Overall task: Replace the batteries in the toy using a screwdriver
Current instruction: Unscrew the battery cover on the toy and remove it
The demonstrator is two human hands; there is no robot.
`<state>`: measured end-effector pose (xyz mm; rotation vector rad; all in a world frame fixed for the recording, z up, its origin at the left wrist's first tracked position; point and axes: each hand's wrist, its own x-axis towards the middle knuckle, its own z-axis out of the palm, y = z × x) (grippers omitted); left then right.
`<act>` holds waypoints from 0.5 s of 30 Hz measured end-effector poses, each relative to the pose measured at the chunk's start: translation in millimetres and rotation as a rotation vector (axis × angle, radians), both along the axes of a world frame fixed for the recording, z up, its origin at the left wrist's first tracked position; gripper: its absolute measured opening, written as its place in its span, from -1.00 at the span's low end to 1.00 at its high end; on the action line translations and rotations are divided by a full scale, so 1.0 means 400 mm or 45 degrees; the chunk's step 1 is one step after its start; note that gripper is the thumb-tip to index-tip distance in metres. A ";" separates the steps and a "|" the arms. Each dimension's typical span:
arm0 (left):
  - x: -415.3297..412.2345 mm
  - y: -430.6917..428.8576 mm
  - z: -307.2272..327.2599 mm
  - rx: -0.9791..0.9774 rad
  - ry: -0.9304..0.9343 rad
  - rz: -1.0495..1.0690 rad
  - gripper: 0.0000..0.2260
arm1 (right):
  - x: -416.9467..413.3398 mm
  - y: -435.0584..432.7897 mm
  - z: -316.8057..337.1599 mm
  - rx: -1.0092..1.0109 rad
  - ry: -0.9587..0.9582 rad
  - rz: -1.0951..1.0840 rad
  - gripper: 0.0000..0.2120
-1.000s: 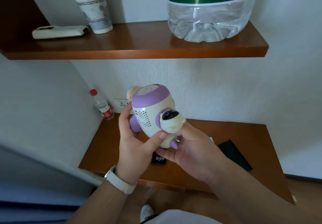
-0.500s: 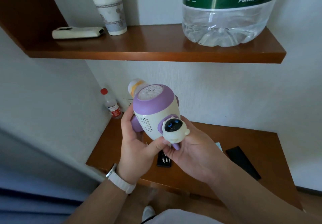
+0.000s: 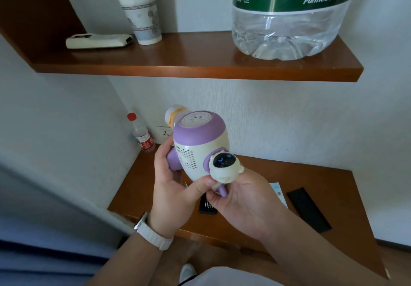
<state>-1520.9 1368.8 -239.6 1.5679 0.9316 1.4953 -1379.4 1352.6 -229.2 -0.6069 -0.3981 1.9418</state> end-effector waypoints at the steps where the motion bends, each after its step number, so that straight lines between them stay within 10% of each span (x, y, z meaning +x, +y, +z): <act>1: -0.005 -0.001 -0.011 -0.005 0.006 0.017 -0.17 | -0.002 -0.001 -0.001 -0.019 0.014 -0.006 -0.59; 15: -0.054 -0.013 -0.024 -0.028 0.055 -0.162 -0.09 | 0.006 -0.054 0.009 0.462 -0.821 -0.092 -0.53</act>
